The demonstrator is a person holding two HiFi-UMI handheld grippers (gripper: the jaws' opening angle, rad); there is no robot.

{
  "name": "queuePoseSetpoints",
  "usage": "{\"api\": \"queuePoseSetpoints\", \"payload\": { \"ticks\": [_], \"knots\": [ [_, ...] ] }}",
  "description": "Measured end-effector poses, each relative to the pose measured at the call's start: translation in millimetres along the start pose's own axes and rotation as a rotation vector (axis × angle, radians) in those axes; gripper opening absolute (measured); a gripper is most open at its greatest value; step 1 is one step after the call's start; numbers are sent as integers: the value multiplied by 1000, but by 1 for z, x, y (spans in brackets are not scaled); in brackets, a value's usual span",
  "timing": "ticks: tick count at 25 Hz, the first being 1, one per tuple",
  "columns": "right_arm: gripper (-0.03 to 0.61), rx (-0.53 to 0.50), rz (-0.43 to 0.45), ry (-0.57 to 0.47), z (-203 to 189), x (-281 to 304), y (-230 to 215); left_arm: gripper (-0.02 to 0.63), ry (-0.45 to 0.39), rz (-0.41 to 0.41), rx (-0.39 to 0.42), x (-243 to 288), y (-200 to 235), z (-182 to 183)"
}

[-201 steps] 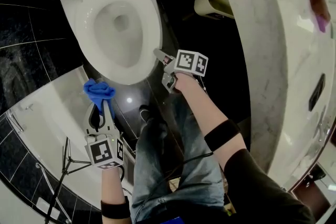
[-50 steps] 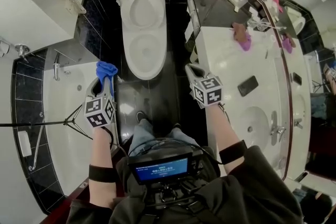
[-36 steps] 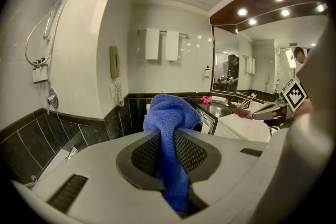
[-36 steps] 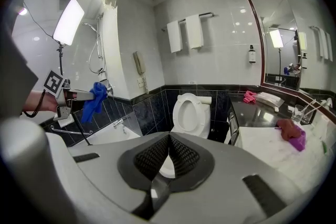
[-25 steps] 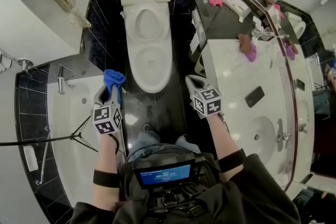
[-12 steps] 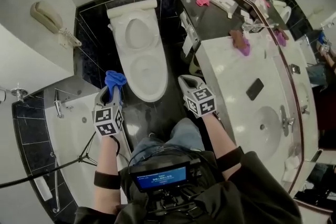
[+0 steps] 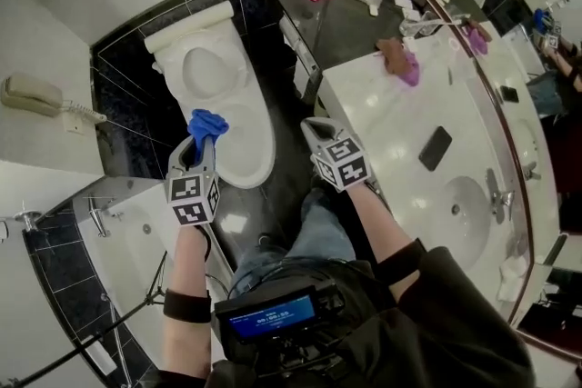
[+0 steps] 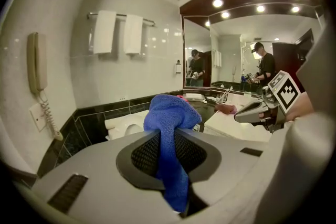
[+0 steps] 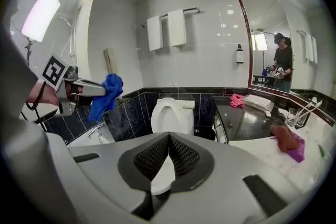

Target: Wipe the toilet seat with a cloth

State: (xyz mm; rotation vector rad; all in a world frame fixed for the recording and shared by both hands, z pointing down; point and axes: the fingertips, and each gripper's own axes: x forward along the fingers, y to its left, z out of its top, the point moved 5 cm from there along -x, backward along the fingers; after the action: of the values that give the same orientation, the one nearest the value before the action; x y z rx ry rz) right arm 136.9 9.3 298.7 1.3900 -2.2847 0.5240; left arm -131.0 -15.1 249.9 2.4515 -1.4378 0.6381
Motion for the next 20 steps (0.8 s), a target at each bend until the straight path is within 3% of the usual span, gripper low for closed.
{"api": "queuePoseSetpoints", "payload": {
  "ticks": [8,20],
  "knots": [
    [3,8,-61,29,0,38,-120,66,56,-123,89,149,-67,40],
    [3,78,-139,75,-10,79,-253,67,210,-328,174,334,-174,64]
  ]
}}
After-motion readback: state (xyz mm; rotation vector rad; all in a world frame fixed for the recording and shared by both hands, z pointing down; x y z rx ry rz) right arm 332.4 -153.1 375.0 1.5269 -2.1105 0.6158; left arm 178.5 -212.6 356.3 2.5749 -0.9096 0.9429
